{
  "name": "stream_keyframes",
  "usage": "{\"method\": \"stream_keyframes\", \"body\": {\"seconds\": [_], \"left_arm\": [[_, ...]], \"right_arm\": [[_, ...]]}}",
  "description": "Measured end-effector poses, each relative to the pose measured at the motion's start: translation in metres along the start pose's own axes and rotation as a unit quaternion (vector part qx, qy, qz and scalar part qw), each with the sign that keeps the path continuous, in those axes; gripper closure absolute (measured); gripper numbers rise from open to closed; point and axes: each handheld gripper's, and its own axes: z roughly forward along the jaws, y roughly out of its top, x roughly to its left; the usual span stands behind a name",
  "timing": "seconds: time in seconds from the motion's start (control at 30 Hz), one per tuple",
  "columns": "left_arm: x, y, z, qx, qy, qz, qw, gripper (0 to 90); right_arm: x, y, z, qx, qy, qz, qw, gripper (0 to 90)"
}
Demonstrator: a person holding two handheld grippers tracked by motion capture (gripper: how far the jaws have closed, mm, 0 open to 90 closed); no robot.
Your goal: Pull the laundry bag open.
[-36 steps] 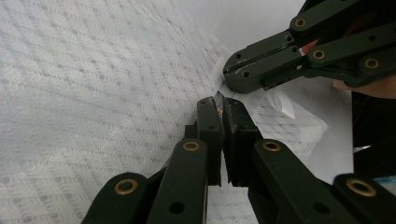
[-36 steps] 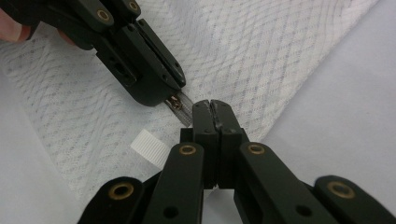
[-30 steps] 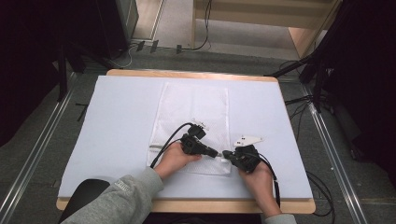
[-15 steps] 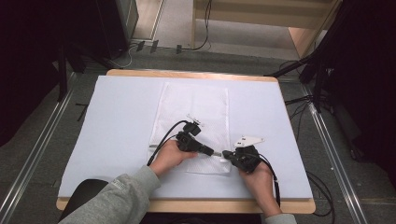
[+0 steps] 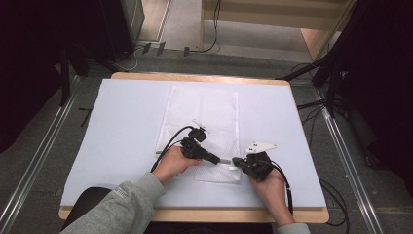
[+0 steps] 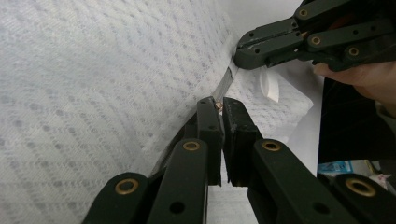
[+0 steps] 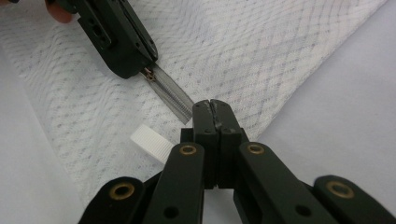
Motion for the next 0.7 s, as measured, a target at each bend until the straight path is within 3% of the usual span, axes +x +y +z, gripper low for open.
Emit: {"method": "stream_keyframes", "body": {"seconds": [0.23,0.4,0.7], "left_arm": [[0.0,-0.002,-0.007,0.001,0.006,0.003,1.0,88.1],[0.005,-0.005,-0.014,-0.002,0.002,-0.006,1.0,88.1],[0.004,-0.008,-0.026,-0.003,0.009,0.004,0.9999,88.1]], "right_arm": [[-0.001,-0.001,0.0,-0.003,0.004,0.003,1.0,90.0],[-0.002,-0.001,0.0,-0.003,0.006,0.006,1.0,90.0],[-0.002,-0.001,0.0,-0.003,0.009,0.009,0.9999,90.0]]}}
